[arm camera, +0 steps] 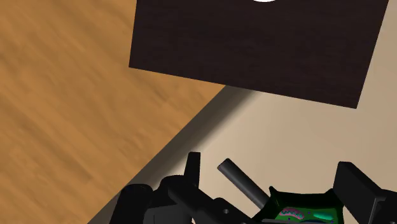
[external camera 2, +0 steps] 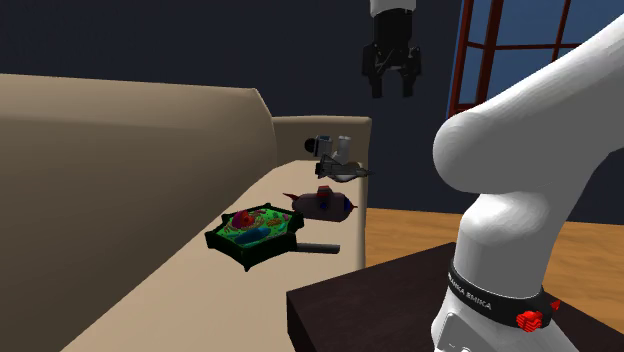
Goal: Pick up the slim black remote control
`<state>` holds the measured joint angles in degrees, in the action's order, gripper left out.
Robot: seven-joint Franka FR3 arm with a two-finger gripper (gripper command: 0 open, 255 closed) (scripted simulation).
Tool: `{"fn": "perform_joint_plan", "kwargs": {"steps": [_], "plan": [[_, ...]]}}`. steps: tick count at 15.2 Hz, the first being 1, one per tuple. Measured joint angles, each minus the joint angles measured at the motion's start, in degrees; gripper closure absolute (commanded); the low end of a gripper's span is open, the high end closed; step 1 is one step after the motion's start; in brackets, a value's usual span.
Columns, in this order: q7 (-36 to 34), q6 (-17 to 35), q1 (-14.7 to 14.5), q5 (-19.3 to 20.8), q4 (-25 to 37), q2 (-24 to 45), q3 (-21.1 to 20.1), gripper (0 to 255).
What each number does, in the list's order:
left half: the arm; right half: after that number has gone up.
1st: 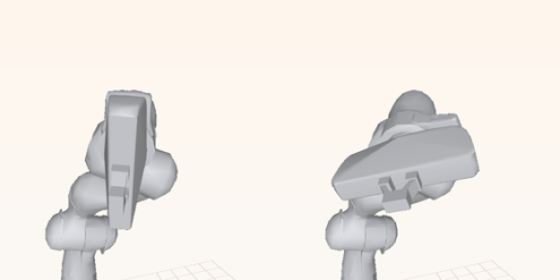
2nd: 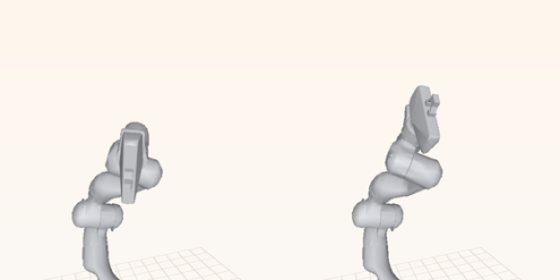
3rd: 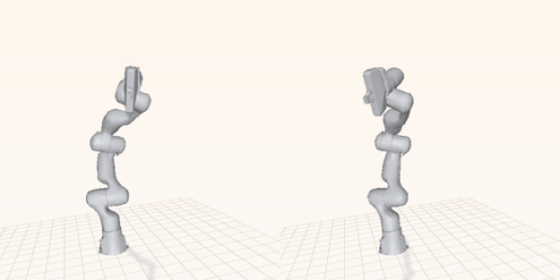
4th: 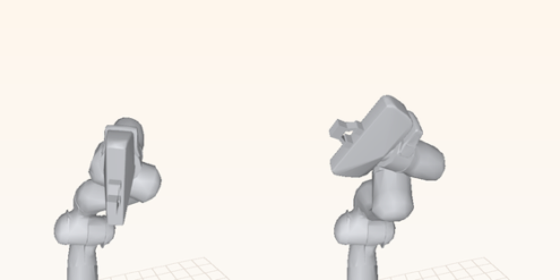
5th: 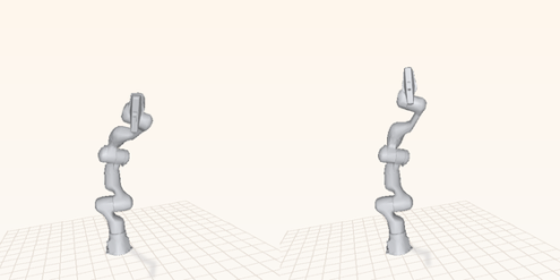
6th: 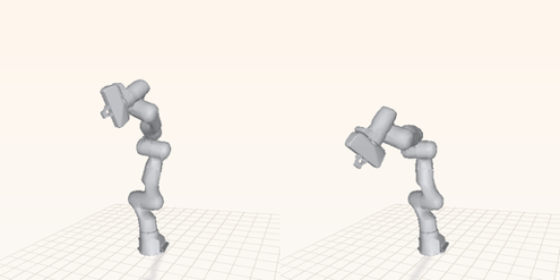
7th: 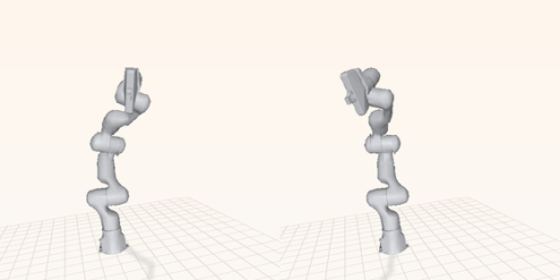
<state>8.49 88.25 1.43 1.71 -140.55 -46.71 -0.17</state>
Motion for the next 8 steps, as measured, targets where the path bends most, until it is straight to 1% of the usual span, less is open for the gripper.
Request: {"fn": "perform_joint_plan", "kwargs": {"steps": [1,3,5,8], "plan": [[0.0,0.0,0.0,0.0,0.0,0.0,0.0,0],[1.11,2.56,-0.4,0.17,-1.46,1.15,0.32,0],[2.77,6.0,-1.01,0.39,-2.85,3.18,0.77,0],[5.75,13.04,-1.85,0.92,-5.74,7.33,1.78,0]]}}
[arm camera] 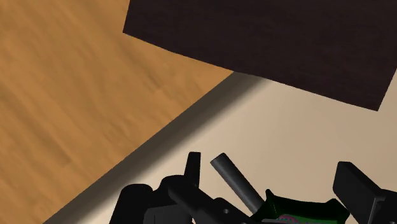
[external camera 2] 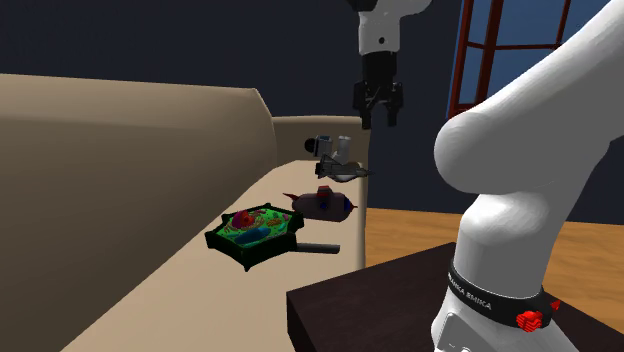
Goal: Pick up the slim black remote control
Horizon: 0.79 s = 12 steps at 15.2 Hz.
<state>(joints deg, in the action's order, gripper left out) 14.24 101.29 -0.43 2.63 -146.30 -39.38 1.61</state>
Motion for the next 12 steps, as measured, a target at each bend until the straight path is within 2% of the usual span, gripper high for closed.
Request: {"fn": "perform_joint_plan", "kwargs": {"steps": [9,12], "plan": [[8.59,19.56,-2.85,0.41,-3.97,15.34,2.03,0],[11.37,25.9,-4.06,-0.1,-2.32,23.24,2.28,0]]}}
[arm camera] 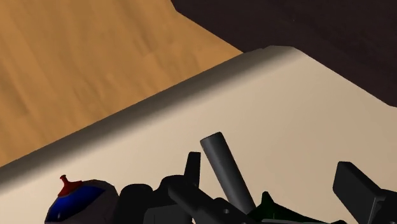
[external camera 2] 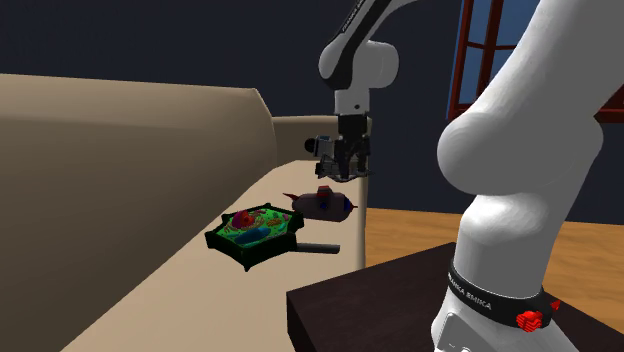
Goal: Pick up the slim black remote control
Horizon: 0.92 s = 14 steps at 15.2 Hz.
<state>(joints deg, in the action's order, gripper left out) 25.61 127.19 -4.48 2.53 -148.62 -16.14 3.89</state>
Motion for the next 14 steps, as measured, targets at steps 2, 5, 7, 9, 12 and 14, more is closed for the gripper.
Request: {"fn": "perform_joint_plan", "kwargs": {"steps": [2,5,7,9,12,14], "plan": [[2.14,3.53,-0.58,-0.36,0.82,4.27,0.19,0],[5.22,9.1,-1.5,-1.24,3.01,11.96,0.08,0],[7.32,12.34,-1.95,-1.9,4.66,16.83,-0.18,0],[9.32,15.04,-2.31,-2.53,6.61,21.47,-0.65,0],[12.04,19.04,-2.68,-3.27,9.33,28.17,-1.67,0],[13.93,21.85,-2.66,-3.56,11.33,32.94,-2.38,0]]}}
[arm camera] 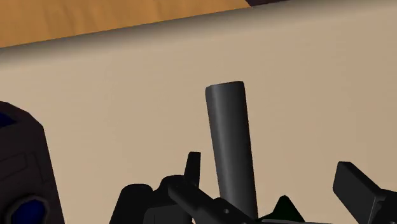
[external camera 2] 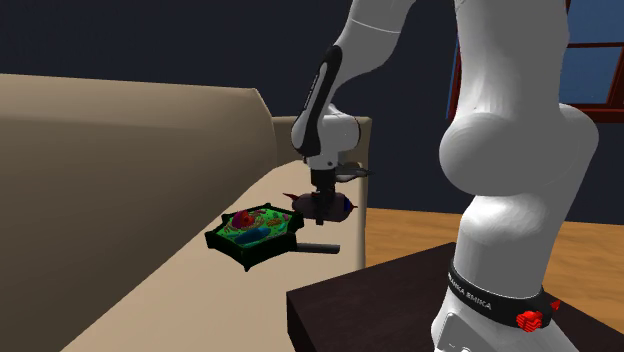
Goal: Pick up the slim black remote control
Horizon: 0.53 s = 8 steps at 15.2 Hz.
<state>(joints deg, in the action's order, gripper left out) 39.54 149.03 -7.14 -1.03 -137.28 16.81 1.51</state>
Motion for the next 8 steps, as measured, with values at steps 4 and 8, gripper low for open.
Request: {"fn": "perform_joint_plan", "kwargs": {"steps": [4,8], "plan": [[3.04,3.55,-0.06,0.13,5.93,9.4,-1.52,0],[4.36,5.65,-0.17,0.51,9.32,14.88,-2.22,0]]}}
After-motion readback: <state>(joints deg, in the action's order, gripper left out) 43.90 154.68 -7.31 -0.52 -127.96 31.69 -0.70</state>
